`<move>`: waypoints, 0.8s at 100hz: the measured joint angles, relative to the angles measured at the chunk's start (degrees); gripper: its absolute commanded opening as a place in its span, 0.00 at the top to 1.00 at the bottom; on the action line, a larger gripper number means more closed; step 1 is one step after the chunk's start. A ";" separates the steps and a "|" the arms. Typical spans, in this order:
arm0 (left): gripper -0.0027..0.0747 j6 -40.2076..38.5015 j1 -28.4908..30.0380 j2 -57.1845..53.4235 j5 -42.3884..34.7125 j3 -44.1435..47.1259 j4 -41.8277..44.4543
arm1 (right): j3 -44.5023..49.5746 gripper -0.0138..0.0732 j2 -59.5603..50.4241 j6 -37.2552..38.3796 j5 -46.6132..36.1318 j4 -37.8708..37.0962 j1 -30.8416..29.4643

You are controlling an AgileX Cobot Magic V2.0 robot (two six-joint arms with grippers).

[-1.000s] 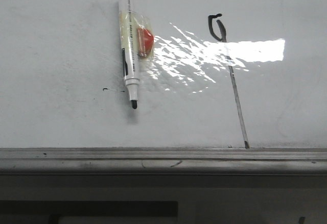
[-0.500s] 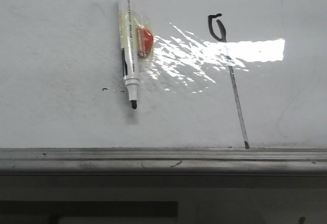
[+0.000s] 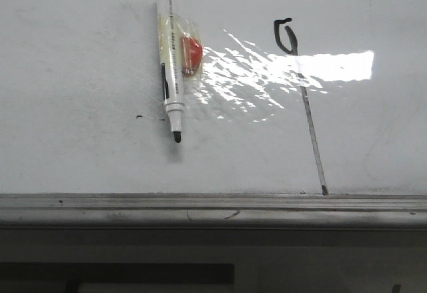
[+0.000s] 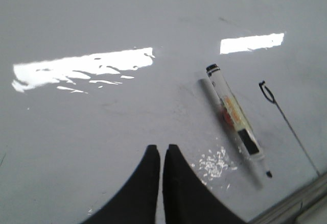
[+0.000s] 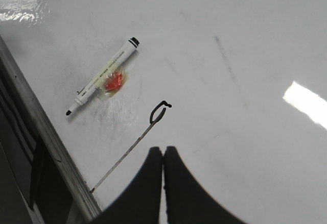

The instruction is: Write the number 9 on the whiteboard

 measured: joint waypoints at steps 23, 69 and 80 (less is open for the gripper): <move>0.99 -8.48 8.19 -5.97 6.28 5.07 15.91 | 0.00 0.88 0.00 0.10 0.05 -0.02 0.00; 0.99 -61.96 18.04 -14.55 15.62 10.79 59.40 | 0.00 0.88 0.00 0.21 0.14 -0.12 0.00; 0.99 -63.24 18.17 -14.55 15.80 10.80 61.23 | 0.00 0.88 0.00 0.21 0.14 -0.12 0.00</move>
